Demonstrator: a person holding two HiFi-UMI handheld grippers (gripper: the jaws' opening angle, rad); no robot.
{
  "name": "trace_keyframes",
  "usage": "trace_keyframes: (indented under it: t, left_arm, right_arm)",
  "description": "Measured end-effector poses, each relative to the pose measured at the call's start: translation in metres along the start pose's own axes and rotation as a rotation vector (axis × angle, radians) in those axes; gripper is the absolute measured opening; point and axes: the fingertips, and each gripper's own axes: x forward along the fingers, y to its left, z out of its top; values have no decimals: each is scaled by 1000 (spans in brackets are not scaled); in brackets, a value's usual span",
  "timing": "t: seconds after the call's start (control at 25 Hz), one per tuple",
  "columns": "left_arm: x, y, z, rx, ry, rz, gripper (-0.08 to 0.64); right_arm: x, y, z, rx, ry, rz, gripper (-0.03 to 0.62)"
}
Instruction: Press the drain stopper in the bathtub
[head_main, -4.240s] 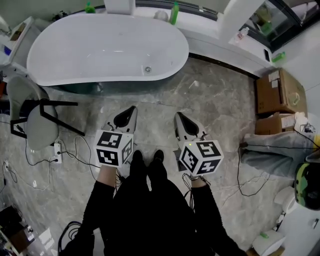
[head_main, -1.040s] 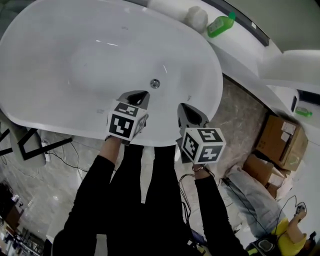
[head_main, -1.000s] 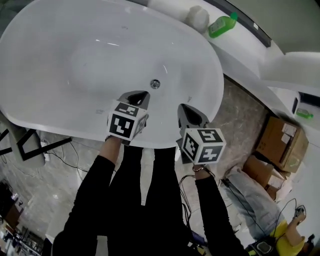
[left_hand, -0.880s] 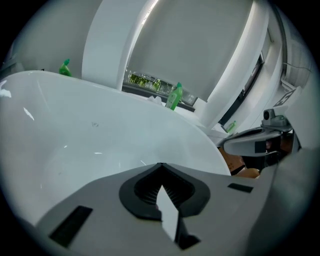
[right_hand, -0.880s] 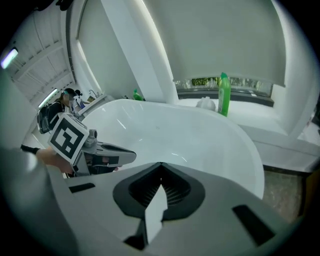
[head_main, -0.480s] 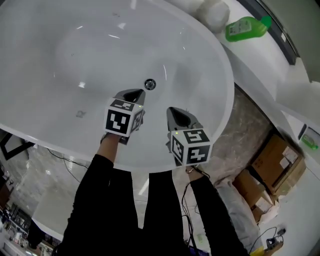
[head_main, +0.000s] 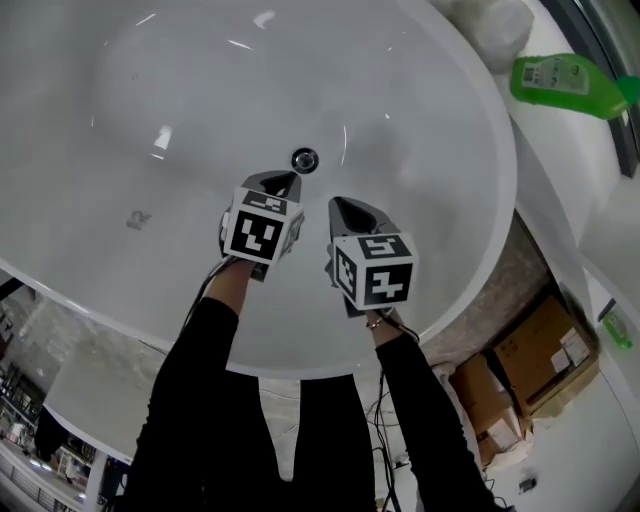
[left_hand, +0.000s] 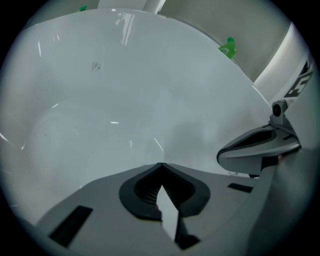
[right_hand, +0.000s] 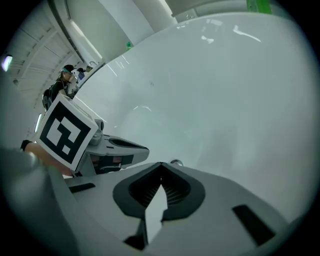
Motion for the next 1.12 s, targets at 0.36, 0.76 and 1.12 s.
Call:
trace_keyframes:
  t: [0.36,0.76,1.12]
  left_arm:
    - [61,25,-20,-78,37,23,5]
    - [122,43,-43,-152,80,33,5]
    - [161,55,-69,-178,131,56,5]
  right_arm:
    - [61,-34,-9,-23,86,6,2]
    - [104,-51,-26,0,167,31,2]
    - [129,-59,-36,-34,213,46,2]
